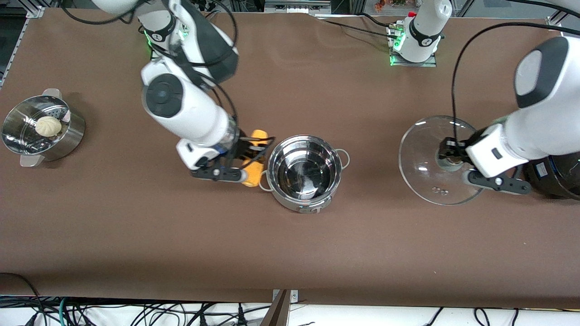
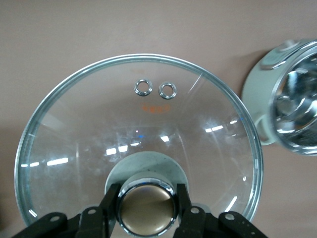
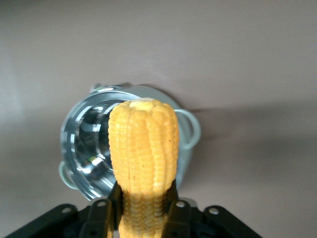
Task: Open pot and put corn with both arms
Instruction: 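Lower the corn into the pot and open the right gripper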
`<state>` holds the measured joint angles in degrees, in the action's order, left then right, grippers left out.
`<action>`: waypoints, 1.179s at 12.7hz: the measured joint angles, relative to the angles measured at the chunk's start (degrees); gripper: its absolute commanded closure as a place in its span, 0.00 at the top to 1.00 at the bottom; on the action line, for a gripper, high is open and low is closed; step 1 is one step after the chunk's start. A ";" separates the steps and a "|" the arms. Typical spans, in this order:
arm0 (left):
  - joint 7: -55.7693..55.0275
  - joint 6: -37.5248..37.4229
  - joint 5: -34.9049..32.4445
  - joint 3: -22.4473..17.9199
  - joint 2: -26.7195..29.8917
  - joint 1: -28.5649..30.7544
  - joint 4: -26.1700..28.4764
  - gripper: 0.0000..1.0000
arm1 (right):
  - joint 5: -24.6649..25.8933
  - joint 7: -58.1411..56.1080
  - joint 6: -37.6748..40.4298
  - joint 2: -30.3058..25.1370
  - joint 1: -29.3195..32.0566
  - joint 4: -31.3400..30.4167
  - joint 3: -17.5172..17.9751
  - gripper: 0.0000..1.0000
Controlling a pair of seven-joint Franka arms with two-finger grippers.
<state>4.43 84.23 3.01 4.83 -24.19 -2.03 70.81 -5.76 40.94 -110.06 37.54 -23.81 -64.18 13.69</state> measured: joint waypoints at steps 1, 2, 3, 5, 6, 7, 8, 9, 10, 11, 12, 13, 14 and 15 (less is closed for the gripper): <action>1.99 1.27 0.00 -0.03 -0.09 1.59 2.08 0.08 | 0.00 0.81 -2.69 1.90 -1.54 0.36 -0.01 0.08; 3.75 3.80 0.00 -0.06 -0.21 2.86 4.83 0.08 | 0.00 1.13 -5.02 3.67 -2.89 0.55 -0.01 0.08; 5.49 6.98 0.00 -0.07 -0.39 3.87 8.14 0.08 | 0.00 1.23 -7.06 5.34 -4.18 0.65 0.00 0.08; 7.46 14.32 0.00 -0.04 -0.81 4.79 15.38 0.08 | 0.00 1.82 -10.24 8.17 -6.45 0.84 -0.01 0.08; 7.69 17.98 -0.01 -0.02 -1.05 4.98 18.96 0.08 | 0.00 2.10 -11.37 9.22 -7.22 0.94 -0.02 0.08; 7.95 22.48 -0.01 -0.03 -1.27 5.25 23.21 0.08 | 0.00 2.25 -12.27 10.11 -7.79 1.04 -0.03 0.08; 8.18 26.94 -0.01 -0.03 -1.48 5.52 27.51 0.08 | 0.00 2.32 -13.03 10.90 -8.20 1.11 -0.03 0.08; 8.28 30.49 -0.01 -0.02 -1.74 5.82 31.23 0.08 | 0.00 2.35 -13.62 11.68 -8.45 1.14 -0.04 0.09; 8.39 32.86 -0.01 -0.03 -2.01 6.15 33.85 0.09 | 0.00 2.35 -14.07 12.32 -8.54 1.16 -0.04 0.11; 8.55 34.35 -0.01 -0.03 -2.30 6.52 35.57 0.11 | 0.00 2.35 -14.53 12.96 -8.54 1.18 -0.08 0.12; 8.70 35.01 -0.01 -0.05 -2.75 7.20 36.39 0.13 | 0.00 2.36 -14.80 13.45 -8.54 1.19 -0.18 0.15; 9.54 35.62 -0.01 -0.05 -3.23 8.26 36.67 0.15 | 0.00 2.36 -14.92 13.78 -8.53 1.22 -0.26 0.25; 11.33 36.45 -0.01 -0.06 -3.83 9.56 36.80 0.15 | 0.00 2.36 -14.97 14.01 -8.52 1.23 -0.32 0.60; 12.86 37.04 -0.01 -0.03 -4.63 10.78 36.87 0.15 | 0.00 2.37 -14.97 14.19 -8.52 1.24 -0.36 0.68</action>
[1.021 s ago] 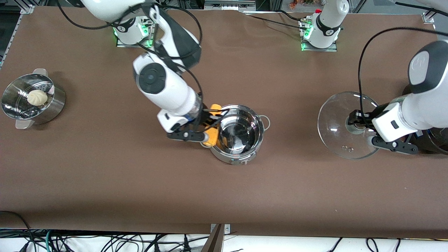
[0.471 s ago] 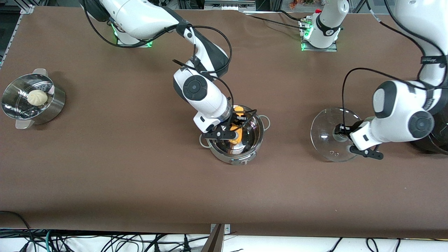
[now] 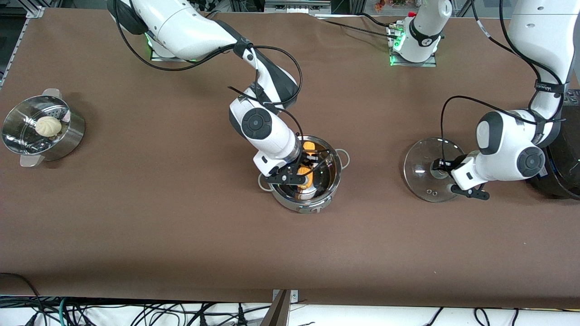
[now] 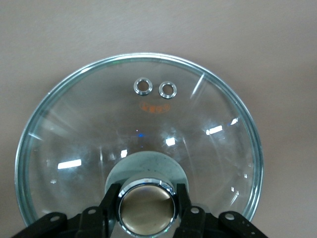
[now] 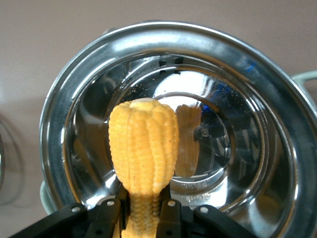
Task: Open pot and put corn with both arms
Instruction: 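Lower the corn into the pot and open the right gripper, then withdraw the right gripper while the left gripper sets the lid down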
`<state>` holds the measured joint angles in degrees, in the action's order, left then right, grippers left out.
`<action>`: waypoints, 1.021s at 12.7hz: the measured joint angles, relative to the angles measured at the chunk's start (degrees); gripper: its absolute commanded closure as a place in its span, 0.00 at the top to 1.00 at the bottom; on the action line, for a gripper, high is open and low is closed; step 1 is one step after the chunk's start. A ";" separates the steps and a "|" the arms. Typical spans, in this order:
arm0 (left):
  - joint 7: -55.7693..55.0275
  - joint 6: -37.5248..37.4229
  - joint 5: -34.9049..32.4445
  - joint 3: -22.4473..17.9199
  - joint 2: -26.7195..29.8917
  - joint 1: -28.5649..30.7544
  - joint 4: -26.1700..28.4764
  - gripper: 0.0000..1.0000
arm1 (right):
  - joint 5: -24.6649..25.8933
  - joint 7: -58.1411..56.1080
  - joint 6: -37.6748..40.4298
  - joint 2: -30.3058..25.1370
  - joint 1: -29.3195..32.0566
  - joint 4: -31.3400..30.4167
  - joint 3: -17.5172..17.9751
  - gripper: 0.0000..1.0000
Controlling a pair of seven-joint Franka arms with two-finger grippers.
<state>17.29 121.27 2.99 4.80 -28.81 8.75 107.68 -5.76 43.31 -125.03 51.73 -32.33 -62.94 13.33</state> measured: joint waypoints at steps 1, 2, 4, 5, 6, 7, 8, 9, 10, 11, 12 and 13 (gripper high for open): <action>0.73 0.34 0.00 0.05 -0.75 0.97 0.00 0.15 | 0.00 0.05 -0.15 0.29 0.00 0.00 -0.02 0.70; 1.01 0.44 0.09 0.30 -1.01 1.51 -0.01 0.20 | 0.00 0.07 -0.67 0.66 0.00 0.00 -0.05 0.72; 0.98 0.46 0.09 0.42 -0.98 1.60 -0.03 1.00 | 0.00 0.07 -1.53 1.23 0.00 0.01 -0.06 1.00; 0.99 0.46 0.24 0.52 -1.03 1.60 -0.02 1.00 | 0.01 0.07 -1.61 1.23 -0.01 0.10 -0.06 1.00; 0.99 0.45 0.29 0.66 -1.07 1.59 -0.02 1.00 | 0.02 0.07 -1.61 1.22 -0.01 0.48 -0.06 1.00; 1.00 0.43 0.32 0.79 -1.07 1.57 -0.07 1.00 | 0.04 0.07 -1.42 1.12 -0.01 1.10 -0.06 1.00; 1.00 0.36 0.35 0.97 -1.02 1.54 -0.23 1.00 | 0.12 0.07 -0.18 0.71 0.06 1.99 -0.16 1.00; 0.98 0.04 0.38 1.10 -0.80 1.53 -0.67 1.00 | 0.27 0.06 2.83 -0.53 0.39 2.97 -0.69 1.00; 0.94 -1.06 0.41 1.18 -0.22 1.51 -1.61 1.00 | 0.59 -0.47 6.90 -2.72 1.15 3.88 -1.43 1.00; 0.82 -3.31 0.45 1.22 1.09 1.50 -2.75 1.00 | 0.80 -2.19 12.02 -5.94 2.48 4.55 -2.37 1.00; 0.69 -5.63 0.49 1.33 3.09 1.50 -3.63 1.00 | 0.81 -4.76 17.37 -9.44 4.05 4.69 -3.60 1.00; 0.21 -7.45 0.51 1.75 5.63 1.49 -4.19 1.00 | 0.80 -7.60 22.31 -12.75 6.02 4.70 -4.89 1.00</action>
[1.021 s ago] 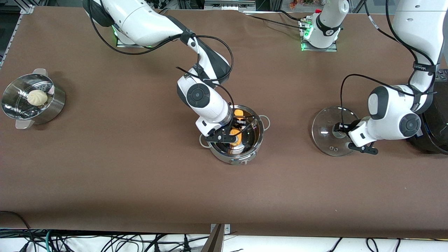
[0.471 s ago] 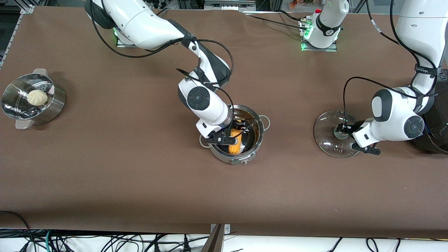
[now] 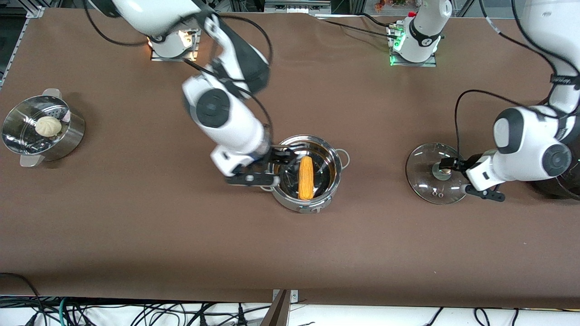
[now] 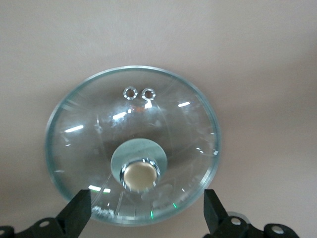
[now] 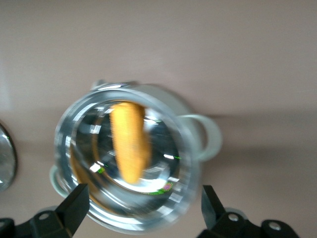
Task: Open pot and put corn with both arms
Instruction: 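Withdraw the right gripper while the left gripper sets the lid down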
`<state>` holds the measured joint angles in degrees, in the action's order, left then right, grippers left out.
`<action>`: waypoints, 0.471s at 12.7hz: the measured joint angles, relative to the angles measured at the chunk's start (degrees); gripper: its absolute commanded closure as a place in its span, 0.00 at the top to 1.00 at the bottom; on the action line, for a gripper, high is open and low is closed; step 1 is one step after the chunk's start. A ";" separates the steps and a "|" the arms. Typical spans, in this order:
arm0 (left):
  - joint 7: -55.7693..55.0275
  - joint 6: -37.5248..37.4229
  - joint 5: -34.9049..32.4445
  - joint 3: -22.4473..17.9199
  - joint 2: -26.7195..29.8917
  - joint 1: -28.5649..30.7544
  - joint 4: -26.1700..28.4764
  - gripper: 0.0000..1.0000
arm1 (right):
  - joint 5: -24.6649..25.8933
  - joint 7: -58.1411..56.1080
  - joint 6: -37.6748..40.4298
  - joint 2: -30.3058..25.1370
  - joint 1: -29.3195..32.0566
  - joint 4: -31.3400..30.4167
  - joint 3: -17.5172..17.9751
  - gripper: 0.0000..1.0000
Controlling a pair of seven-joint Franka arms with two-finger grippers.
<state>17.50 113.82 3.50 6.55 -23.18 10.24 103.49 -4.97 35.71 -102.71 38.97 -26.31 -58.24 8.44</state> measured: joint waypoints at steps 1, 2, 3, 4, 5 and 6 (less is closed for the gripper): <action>-1.18 -1.51 0.00 0.75 2.85 -0.02 -0.22 1.00 | -0.01 -2.51 3.87 -2.80 2.42 -0.06 -0.86 1.00; -2.73 -3.21 0.00 1.54 5.62 -0.06 -0.27 1.00 | 0.00 -4.01 6.92 -4.84 5.07 -0.13 -1.26 1.00; -4.55 -5.20 0.00 2.48 8.27 -0.09 -0.30 1.00 | 0.00 -4.85 9.81 -6.33 7.95 -0.17 -1.46 1.00; -6.53 -7.27 0.00 3.49 10.61 -0.14 -0.46 1.00 | -0.02 -5.31 12.41 -7.31 10.90 -0.19 -1.59 1.00; -8.45 -9.82 0.00 4.42 12.52 -0.17 -1.00 1.00 | -0.01 -5.84 14.50 -7.86 13.66 -0.22 -1.70 1.00; -10.11 -13.01 -0.06 5.37 13.90 -0.18 -2.61 1.00 | 0.01 -6.90 16.15 -8.29 16.28 -0.23 -1.79 1.00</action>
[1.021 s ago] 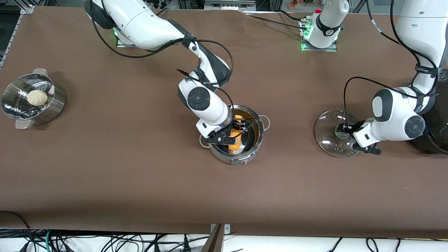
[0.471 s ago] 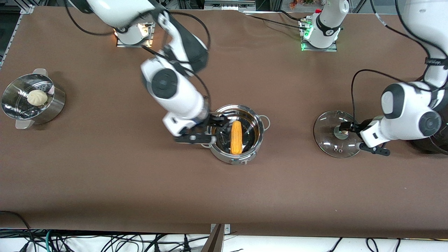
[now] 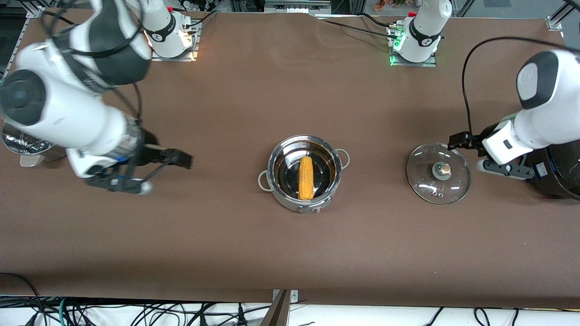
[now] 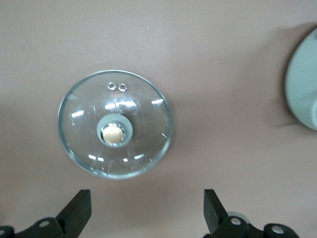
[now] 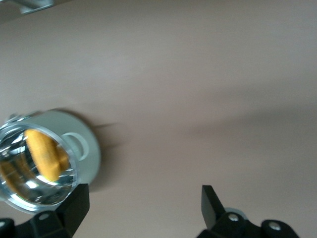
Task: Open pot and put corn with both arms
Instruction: 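Withdraw the right gripper while the left gripper sets the lid down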
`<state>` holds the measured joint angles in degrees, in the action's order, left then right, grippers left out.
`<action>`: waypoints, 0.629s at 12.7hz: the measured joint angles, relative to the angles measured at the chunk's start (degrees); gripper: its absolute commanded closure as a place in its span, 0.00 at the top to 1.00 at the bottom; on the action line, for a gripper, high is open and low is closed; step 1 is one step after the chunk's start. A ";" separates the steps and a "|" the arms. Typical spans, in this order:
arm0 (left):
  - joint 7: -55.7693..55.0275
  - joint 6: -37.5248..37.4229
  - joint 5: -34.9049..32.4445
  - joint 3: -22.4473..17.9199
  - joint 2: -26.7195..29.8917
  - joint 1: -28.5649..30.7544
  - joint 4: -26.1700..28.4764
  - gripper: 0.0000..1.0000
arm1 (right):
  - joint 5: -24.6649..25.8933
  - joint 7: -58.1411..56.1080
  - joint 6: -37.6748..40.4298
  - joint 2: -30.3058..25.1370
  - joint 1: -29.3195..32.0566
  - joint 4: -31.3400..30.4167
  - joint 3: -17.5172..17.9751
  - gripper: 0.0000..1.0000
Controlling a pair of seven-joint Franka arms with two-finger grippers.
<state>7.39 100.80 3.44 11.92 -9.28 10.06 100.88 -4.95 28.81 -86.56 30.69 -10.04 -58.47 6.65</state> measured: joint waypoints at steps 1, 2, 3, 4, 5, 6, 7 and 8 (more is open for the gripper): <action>-1.15 -3.91 -0.60 1.06 0.84 -0.02 -2.84 1.00 | 0.03 -1.59 1.50 -0.40 2.58 0.00 -0.06 1.00; -2.25 -7.59 -1.80 2.38 1.38 -0.04 -6.46 1.00 | 0.05 -3.74 3.32 -0.73 5.00 0.00 -0.19 1.00; -2.92 -9.86 -2.52 3.49 2.16 -0.33 -9.36 1.00 | 0.07 -5.96 5.33 -1.09 7.07 -0.01 -0.62 1.00; -3.66 -11.08 -2.80 3.65 3.38 -1.54 -11.10 1.00 | 0.10 -8.42 7.10 -1.53 8.66 0.00 -1.59 1.00; -4.35 -11.39 -2.91 2.42 4.78 -3.40 -11.72 1.00 | 0.11 -11.23 8.68 -2.02 9.84 0.00 -3.05 1.00; -4.57 -11.26 -2.96 -0.27 6.03 -5.85 -11.82 1.00 | 0.18 -13.94 10.04 -2.65 10.68 -0.06 -4.56 1.00; -4.58 -11.12 -3.00 -2.99 6.85 -7.95 -11.71 1.00 | 0.71 -15.62 10.88 -3.58 11.18 -0.56 -5.77 1.00; -5.09 -11.13 -3.01 -4.46 7.32 -8.92 -11.04 1.00 | 1.87 -16.33 10.52 -5.22 11.38 -2.60 -6.40 1.00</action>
<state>2.30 89.67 0.44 7.46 -1.96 1.14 89.84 -3.08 12.49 -76.04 25.47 1.34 -61.07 0.25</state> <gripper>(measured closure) 0.000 0.000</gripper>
